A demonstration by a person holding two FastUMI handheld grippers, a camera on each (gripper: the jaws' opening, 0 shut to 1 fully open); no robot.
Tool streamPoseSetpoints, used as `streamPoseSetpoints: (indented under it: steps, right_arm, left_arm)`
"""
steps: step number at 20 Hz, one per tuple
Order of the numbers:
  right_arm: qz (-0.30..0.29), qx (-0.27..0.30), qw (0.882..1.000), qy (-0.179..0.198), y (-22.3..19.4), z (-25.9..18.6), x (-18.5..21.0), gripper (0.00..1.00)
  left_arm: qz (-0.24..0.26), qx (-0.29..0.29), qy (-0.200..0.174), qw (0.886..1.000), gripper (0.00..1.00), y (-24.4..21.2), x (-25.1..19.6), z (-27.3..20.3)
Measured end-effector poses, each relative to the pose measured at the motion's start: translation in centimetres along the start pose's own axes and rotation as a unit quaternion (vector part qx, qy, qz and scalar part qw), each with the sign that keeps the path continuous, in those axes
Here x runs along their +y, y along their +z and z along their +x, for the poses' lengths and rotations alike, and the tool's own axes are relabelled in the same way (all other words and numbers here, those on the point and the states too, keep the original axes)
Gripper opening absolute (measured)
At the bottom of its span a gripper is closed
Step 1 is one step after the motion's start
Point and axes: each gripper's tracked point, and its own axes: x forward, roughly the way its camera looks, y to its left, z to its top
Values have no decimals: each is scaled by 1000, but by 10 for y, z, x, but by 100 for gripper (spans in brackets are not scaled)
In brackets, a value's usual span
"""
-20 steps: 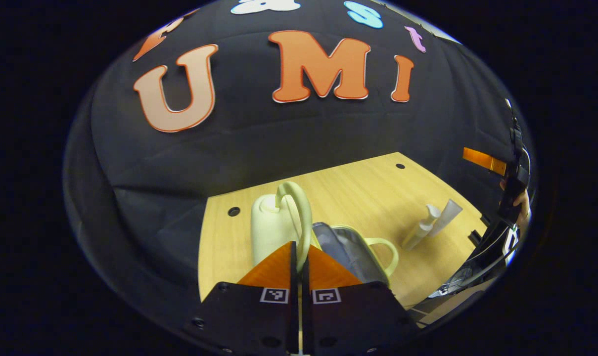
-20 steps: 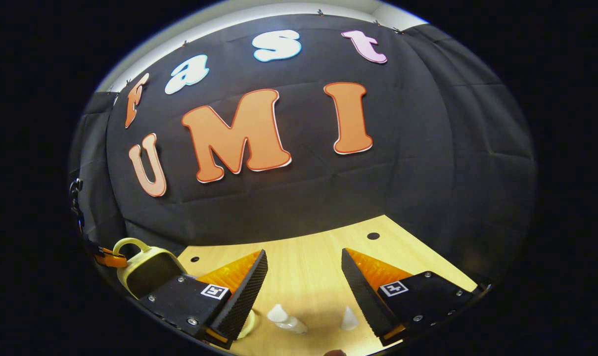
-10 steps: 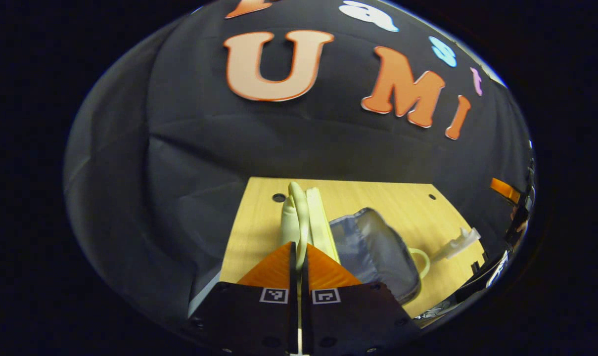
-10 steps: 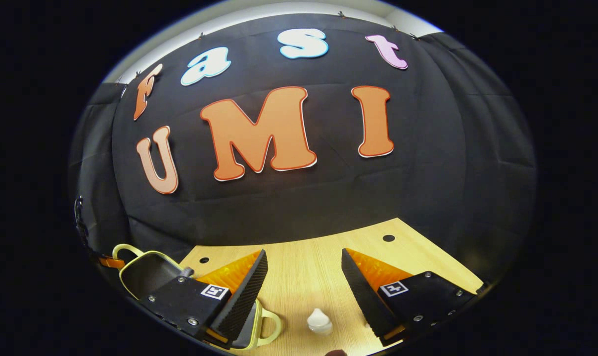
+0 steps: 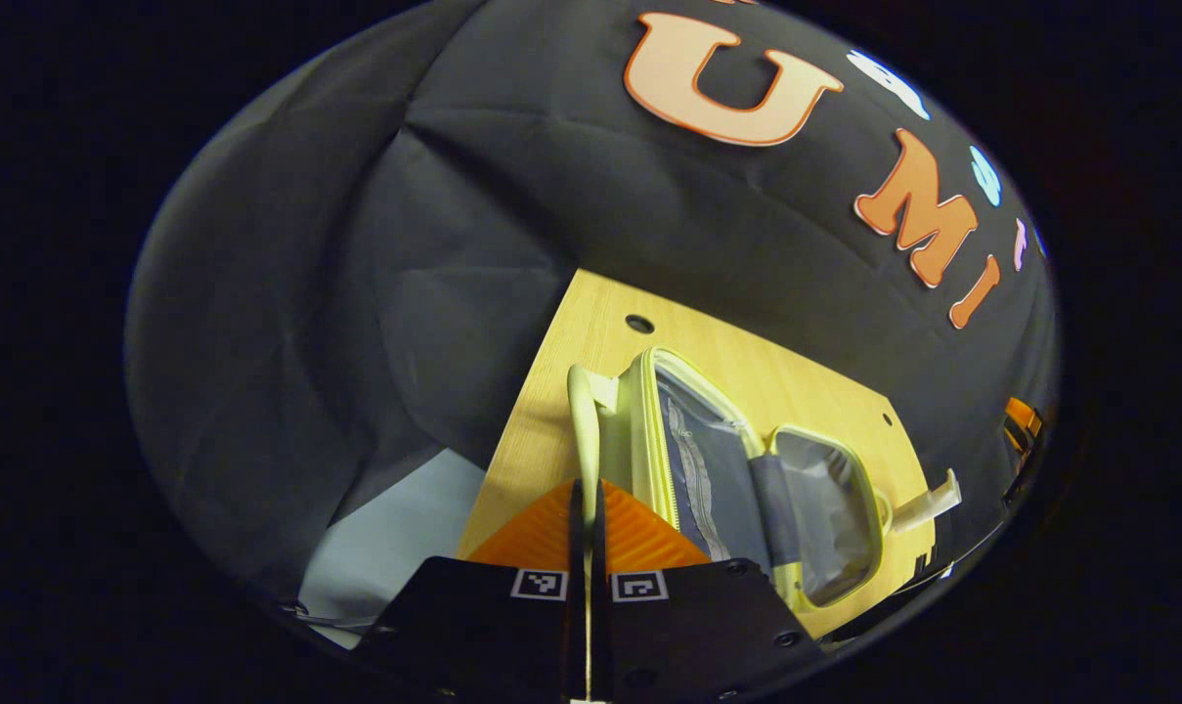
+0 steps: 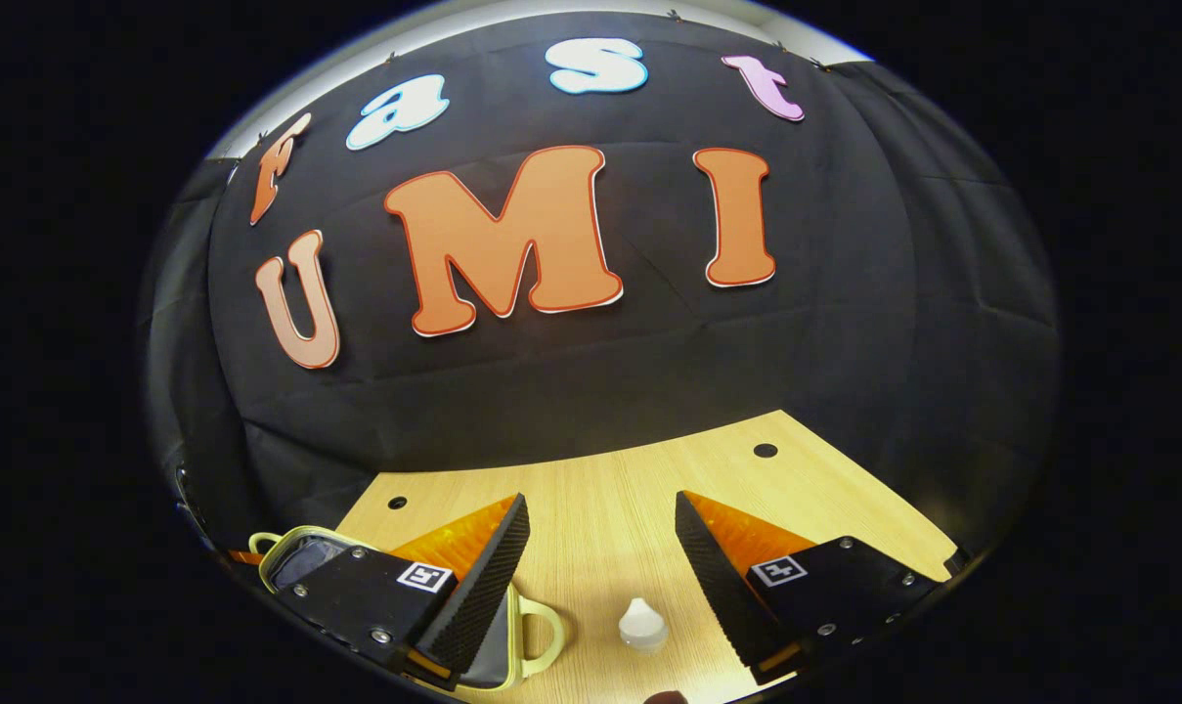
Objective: First open the suitcase, pack the skin care products into it, and then close the suitcase.
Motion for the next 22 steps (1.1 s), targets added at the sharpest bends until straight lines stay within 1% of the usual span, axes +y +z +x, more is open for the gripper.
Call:
streamPoseSetpoints:
  steps: [4,6,7,8,9,10,11,12,13,14,16,17,18,20,22]
  right_arm:
    - [-2,17,1000,-8,-10,7,2,95]
    - [-3,20,1000,-16,-12,7,0,95]
    - [-2,23,1000,-20,-14,8,-2,95]
    - [-1,25,999,-20,-16,8,-2,95]
    - [0,27,999,-22,-17,7,-4,95]
    - [0,28,999,-24,-19,5,-6,95]
    - [0,28,999,-27,-20,4,-9,95]
    - [-2,28,999,-30,-21,2,-13,95]
    - [-3,28,999,-34,-21,1,-16,95]
    - [-5,27,999,-36,-23,-2,-19,95]
    - [-6,23,999,-36,-22,-6,-25,95]
    - [-7,22,999,-38,-21,-7,-29,95]
    - [-8,20,999,-41,-22,-8,-33,95]
    - [-6,17,999,-42,-21,-8,-45,95]
    - [-1,16,999,-37,-21,-9,-55,95]
  left_arm:
    - [-20,31,-4,999,2,-29,23,26]
    - [-19,46,5,999,2,-42,32,35]
    - [-14,53,13,998,6,-46,35,38]
    - [-11,63,19,998,7,-50,37,40]
    - [-3,65,32,997,11,-51,43,40]
    - [-1,66,31,997,18,-51,44,41]
    - [3,62,36,997,20,-49,47,46]
    - [10,58,48,997,19,-47,52,44]
    - [17,55,58,997,35,-44,56,42]
    - [27,50,74,996,36,-40,61,38]
    - [42,35,98,994,78,-29,66,29]
    - [44,30,103,993,99,-25,59,25]
    - [49,20,107,993,96,-18,51,18]
    - [64,-12,118,991,96,4,31,-1]
    - [80,-53,122,988,96,31,-5,-23]
